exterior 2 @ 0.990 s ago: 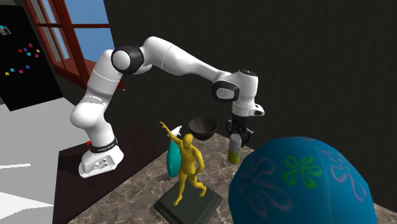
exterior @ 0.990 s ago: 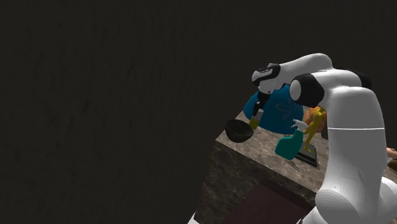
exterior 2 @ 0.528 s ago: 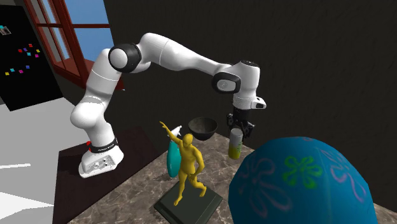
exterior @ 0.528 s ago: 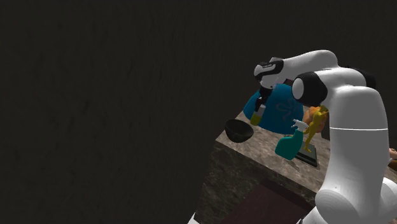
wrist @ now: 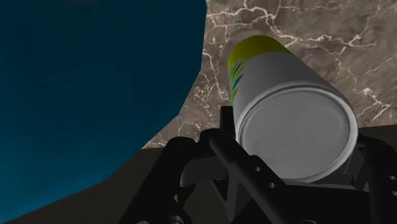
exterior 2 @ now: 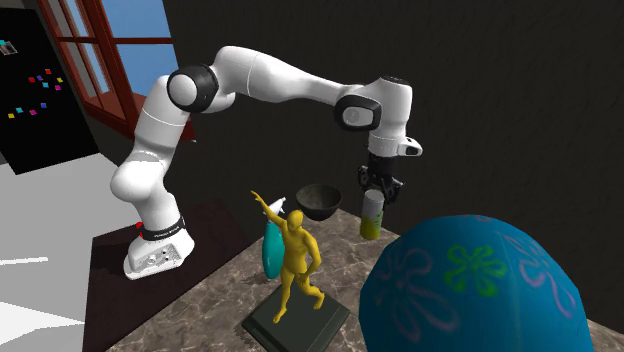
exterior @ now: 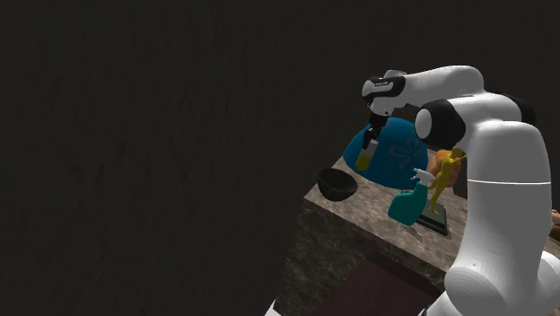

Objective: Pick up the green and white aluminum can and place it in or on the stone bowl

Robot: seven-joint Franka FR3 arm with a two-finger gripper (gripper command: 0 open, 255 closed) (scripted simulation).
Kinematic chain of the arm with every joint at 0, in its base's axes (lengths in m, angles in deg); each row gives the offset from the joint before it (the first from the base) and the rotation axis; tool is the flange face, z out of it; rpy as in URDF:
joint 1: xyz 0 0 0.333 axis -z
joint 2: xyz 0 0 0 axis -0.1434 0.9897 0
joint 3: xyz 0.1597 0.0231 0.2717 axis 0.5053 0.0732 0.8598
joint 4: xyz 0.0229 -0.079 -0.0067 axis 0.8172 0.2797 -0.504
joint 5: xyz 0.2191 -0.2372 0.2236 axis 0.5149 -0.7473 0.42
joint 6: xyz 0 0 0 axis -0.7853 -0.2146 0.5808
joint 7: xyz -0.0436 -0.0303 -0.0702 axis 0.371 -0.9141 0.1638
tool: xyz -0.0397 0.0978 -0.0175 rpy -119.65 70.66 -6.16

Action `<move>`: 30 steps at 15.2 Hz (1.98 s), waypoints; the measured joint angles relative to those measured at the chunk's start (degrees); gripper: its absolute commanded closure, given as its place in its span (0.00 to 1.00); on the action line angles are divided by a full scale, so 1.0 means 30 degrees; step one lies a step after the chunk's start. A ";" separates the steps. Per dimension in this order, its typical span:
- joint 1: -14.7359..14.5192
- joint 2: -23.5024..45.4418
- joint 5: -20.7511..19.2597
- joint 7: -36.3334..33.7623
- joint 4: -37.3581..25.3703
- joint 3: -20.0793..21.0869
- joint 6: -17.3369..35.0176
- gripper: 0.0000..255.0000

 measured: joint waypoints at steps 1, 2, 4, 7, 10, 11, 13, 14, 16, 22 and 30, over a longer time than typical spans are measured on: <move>-0.0019 -0.0097 -0.0040 -0.0036 -0.0095 -0.0019 -0.0184 1.00; 0.0001 -0.0134 -0.0063 -0.0060 -0.0324 -0.0033 -0.0444 1.00; 0.0041 -0.0169 -0.0094 -0.0115 -0.0767 -0.0051 -0.0912 1.00; 0.0121 -0.0227 -0.0137 -0.0168 -0.1457 -0.0081 -0.1647 1.00; 0.0238 -0.0205 -0.0149 -0.0211 -0.2236 -0.0100 -0.2384 1.00; 0.0339 -0.0094 -0.0124 -0.0212 -0.2705 -0.0097 -0.2737 1.00; 0.0367 -0.0176 -0.0161 -0.0266 -0.3129 -0.0117 -0.3234 1.00; 0.0420 -0.0121 -0.0146 -0.0284 -0.3446 -0.0112 -0.3488 1.00; 0.0599 0.0061 -0.0096 -0.0299 -0.4292 -0.0105 -0.4144 1.00; -0.1376 -0.2938 -0.1181 -0.1517 -0.0572 -0.0239 -0.3266 1.00; -0.4594 -0.7728 -0.3250 -0.5048 0.4833 0.0460 -0.2185 1.00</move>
